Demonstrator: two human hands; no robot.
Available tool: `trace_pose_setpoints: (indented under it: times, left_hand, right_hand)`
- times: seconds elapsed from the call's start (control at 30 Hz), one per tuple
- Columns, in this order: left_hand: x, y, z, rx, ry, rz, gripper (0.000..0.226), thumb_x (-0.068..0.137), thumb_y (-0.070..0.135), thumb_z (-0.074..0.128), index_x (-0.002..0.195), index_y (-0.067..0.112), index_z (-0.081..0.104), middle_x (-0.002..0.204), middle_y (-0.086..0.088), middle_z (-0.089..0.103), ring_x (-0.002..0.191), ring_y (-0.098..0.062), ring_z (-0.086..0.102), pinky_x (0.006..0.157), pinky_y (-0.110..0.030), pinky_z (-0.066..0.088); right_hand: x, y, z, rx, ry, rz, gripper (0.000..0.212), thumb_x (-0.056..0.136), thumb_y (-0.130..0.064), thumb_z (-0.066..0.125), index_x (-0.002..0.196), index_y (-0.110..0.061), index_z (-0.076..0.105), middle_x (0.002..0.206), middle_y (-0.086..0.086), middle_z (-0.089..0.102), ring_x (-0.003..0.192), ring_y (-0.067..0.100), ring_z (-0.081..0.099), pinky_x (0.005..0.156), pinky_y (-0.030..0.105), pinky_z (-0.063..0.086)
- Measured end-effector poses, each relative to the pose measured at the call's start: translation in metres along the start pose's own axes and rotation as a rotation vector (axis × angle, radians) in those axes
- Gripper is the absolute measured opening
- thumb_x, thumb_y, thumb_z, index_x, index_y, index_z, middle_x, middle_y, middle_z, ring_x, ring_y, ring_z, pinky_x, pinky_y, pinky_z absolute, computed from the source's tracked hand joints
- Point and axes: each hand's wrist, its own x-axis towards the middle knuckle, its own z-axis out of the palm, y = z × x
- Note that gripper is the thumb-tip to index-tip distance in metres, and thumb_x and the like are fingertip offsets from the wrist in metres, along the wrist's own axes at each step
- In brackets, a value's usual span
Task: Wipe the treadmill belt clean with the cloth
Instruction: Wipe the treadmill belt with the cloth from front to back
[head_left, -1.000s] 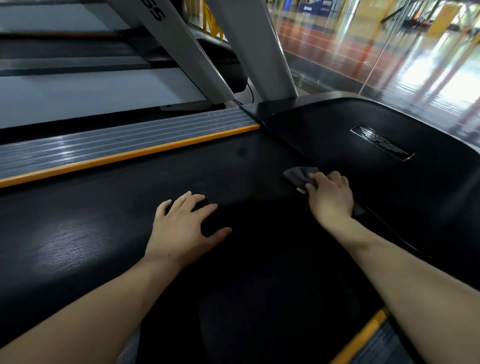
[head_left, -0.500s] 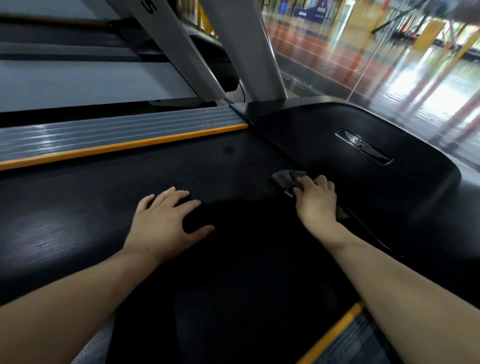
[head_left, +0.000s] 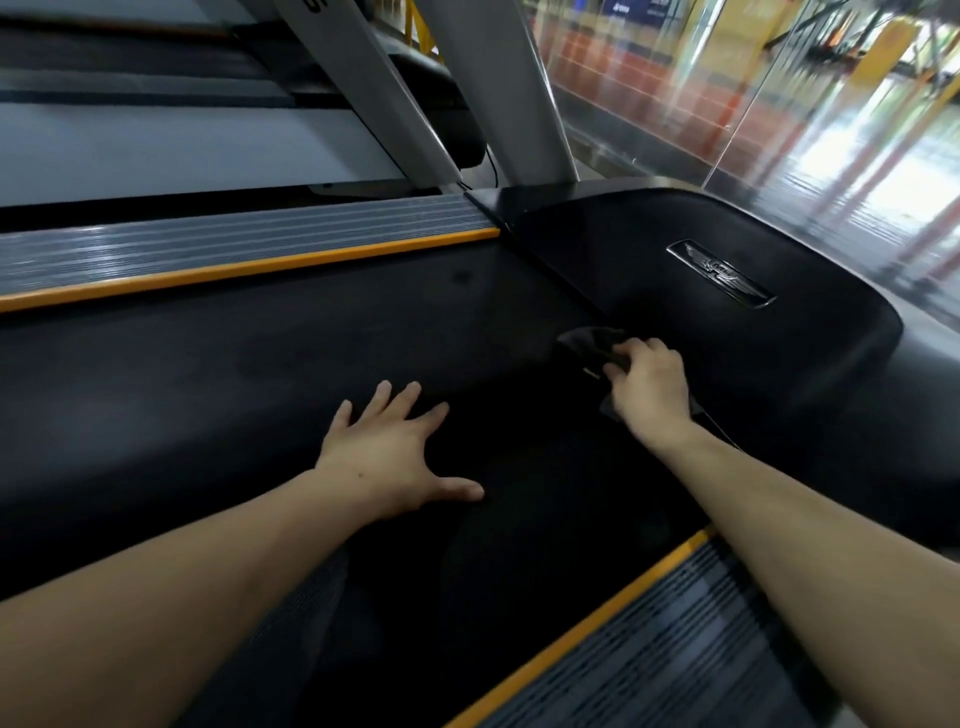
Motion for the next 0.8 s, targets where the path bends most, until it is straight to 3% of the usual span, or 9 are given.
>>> trace_pose_setpoints:
  times: [0.1, 0.23, 0.33, 0.4, 0.5, 0.57, 0.7, 0.8]
  left_hand:
    - [0.001, 0.001, 0.003, -0.009, 0.004, -0.01, 0.115, 0.065, 0.096, 0.05, 0.159, 0.044, 0.009, 0.17, 0.007, -0.009, 0.155, -0.021, -0.017, 0.125, -0.056, -0.003]
    - [-0.002, 0.003, 0.008, 0.081, 0.022, -0.015, 0.11, 0.07, 0.096, 0.04, 0.159, 0.044, 0.003, 0.17, 0.005, -0.013, 0.154, -0.024, -0.02, 0.124, -0.058, -0.003]
    - [-0.009, 0.004, 0.007, 0.095, 0.047, -0.026, 0.105, 0.072, 0.095, 0.039, 0.158, 0.045, 0.007, 0.17, 0.005, -0.007, 0.155, -0.027, -0.012, 0.123, -0.061, 0.005]
    - [-0.009, 0.005, 0.002, 0.056, -0.01, -0.039, 0.113, 0.066, 0.097, 0.045, 0.158, 0.046, 0.006, 0.17, 0.006, -0.008, 0.156, -0.026, -0.011, 0.123, -0.063, 0.006]
    - [-0.008, 0.006, 0.003, 0.002, -0.12, -0.055, 0.128, 0.056, 0.098, 0.055, 0.158, 0.046, -0.001, 0.168, 0.008, -0.019, 0.153, -0.026, -0.022, 0.121, -0.066, -0.003]
    - [-0.008, 0.006, 0.009, -0.026, -0.112, -0.058, 0.129, 0.057, 0.095, 0.059, 0.158, 0.045, -0.003, 0.167, 0.008, -0.023, 0.152, -0.026, -0.027, 0.119, -0.067, -0.008]
    - [-0.009, 0.003, 0.014, -0.024, -0.076, -0.041, 0.127, 0.06, 0.094, 0.058, 0.158, 0.043, -0.004, 0.167, 0.008, -0.022, 0.152, -0.026, -0.026, 0.119, -0.068, -0.009]
    - [-0.009, 0.001, 0.016, -0.016, -0.066, -0.029, 0.127, 0.06, 0.096, 0.054, 0.158, 0.043, -0.005, 0.167, 0.009, -0.022, 0.152, -0.025, -0.026, 0.119, -0.067, -0.008]
  right_hand:
    - [-0.021, -0.026, -0.002, 0.054, -0.038, 0.013, 0.031, 0.088, -0.029, 0.066, 0.115, -0.014, 0.07, 0.111, 0.015, 0.062, 0.1, 0.039, 0.055, 0.088, 0.044, 0.049]
    - [-0.082, -0.06, -0.006, 0.151, -0.129, -0.267, 0.03, 0.089, -0.028, 0.067, 0.117, -0.016, 0.07, 0.104, 0.009, 0.059, 0.097, 0.029, 0.053, 0.085, 0.039, 0.049]
    - [-0.076, -0.051, -0.008, 0.15, -0.133, -0.368, 0.029, 0.09, -0.024, 0.066, 0.116, -0.014, 0.07, 0.102, 0.008, 0.059, 0.095, 0.028, 0.052, 0.083, 0.038, 0.049]
    - [-0.045, -0.027, 0.0, 0.106, -0.041, -0.258, 0.029, 0.088, -0.025, 0.065, 0.113, -0.012, 0.071, 0.102, 0.014, 0.061, 0.094, 0.035, 0.055, 0.083, 0.042, 0.05]
    - [-0.007, 0.004, -0.001, 0.01, 0.014, 0.049, 0.031, 0.09, -0.026, 0.064, 0.116, -0.012, 0.067, 0.111, 0.018, 0.061, 0.102, 0.039, 0.054, 0.088, 0.046, 0.05]
    - [-0.012, -0.006, -0.002, 0.012, 0.004, 0.1, 0.031, 0.089, -0.027, 0.064, 0.116, -0.012, 0.067, 0.111, 0.02, 0.061, 0.103, 0.04, 0.054, 0.088, 0.046, 0.049]
    - [-0.072, -0.058, 0.001, 0.121, -0.066, -0.131, 0.028, 0.087, -0.029, 0.068, 0.11, -0.015, 0.071, 0.103, 0.014, 0.062, 0.095, 0.034, 0.054, 0.084, 0.04, 0.048]
    - [-0.089, -0.059, -0.003, 0.198, -0.13, -0.321, 0.029, 0.09, -0.029, 0.066, 0.115, -0.015, 0.069, 0.101, 0.008, 0.059, 0.096, 0.025, 0.051, 0.083, 0.037, 0.047]
